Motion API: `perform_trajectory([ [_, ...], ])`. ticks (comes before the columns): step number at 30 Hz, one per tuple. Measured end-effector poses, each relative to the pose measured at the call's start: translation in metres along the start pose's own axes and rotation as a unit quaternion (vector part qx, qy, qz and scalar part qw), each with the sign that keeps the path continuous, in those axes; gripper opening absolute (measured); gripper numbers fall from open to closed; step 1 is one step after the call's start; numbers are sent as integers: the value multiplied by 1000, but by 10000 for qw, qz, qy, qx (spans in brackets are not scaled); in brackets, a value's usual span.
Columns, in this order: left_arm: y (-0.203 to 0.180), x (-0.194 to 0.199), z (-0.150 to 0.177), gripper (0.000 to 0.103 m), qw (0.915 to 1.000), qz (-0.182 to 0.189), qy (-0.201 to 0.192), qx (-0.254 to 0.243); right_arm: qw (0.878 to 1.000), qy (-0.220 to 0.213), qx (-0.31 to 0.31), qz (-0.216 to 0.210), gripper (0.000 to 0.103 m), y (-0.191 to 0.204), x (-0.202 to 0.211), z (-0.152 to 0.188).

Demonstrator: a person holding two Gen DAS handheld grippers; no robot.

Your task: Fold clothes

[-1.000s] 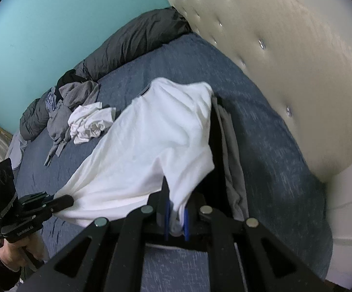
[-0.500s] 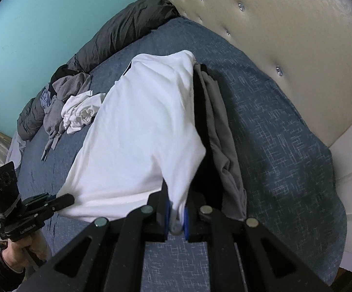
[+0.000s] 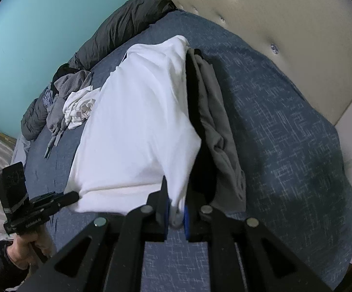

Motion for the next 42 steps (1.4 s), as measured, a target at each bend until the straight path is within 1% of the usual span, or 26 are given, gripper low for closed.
perform_trajectory([
  [6, 3, 5, -1, 8, 9999, 109, -21, 110, 10000, -63, -49, 18, 10, -8, 14, 6],
  [9, 3, 9, -4, 7, 9998, 159, -60, 119, 9996, -219, -106, -156, 10, -6, 20, 6],
  [11, 2, 14, -8, 7, 9997, 201, -83, 94, 9992, -315, -135, -192, 9, -5, 24, 5],
  [13, 2, 19, -12, 6, 9996, 244, -106, 69, 9991, -297, -133, -255, 6, -1, 25, 2],
  [18, 2, 34, -20, 6, 9992, 380, -98, 86, 9982, -361, -97, -470, 6, 12, 40, -9],
  [19, 2, 36, -21, 6, 9991, 411, -77, 89, 9985, -320, -73, -431, 6, 13, 41, -10],
  [21, 2, 35, -19, 6, 9989, 452, -4, 118, 9997, -119, 4, -219, 6, 11, 38, -7],
  [23, -1, 26, -13, 6, 9991, 380, 152, 89, 9999, 101, 16, 19, 6, 4, 28, 1],
  [24, 0, 23, -10, 7, 9993, 319, 169, 67, 9998, 143, 22, 105, 6, 1, 24, 4],
  [26, 3, 14, -1, 8, 9994, 186, 286, 11, 9995, 114, 10, 293, 7, -7, 21, 7],
  [28, 11, 12, 4, 8, 9993, 79, 353, 19, 9990, 13, -46, 453, 13, -13, 23, 8],
  [29, 17, 15, 3, 9, 9995, -4, 297, 46, 9986, -53, -76, 519, 15, -16, 25, 8],
  [31, 27, 20, 1, 17, 9997, -157, 183, 92, 9983, -274, -180, 481, 19, -19, 35, 6],
  [37, 19, 33, -25, 18, 9994, -136, -299, -104, 9953, -907, -27, 333, 20, -6, 59, -10],
  [39, 13, 33, -29, 18, 9990, -89, -386, -191, 9949, -970, 124, 257, 20, 4, 57, -13],
  [42, -1, 21, -26, 18, 9986, -91, -347, -392, 9961, -808, 217, 294, 20, 6, 41, -8],
])
Point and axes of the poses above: each gripper's, at about its wrist camera, not at the fingertips, and x roughly against the way its jaws point, y to its left, z to its underside, the point moved 10 cm from there along -x, roughly the way its jaws point, and after that the axes turned 15 degrees about -z, right-handed, at the moved point
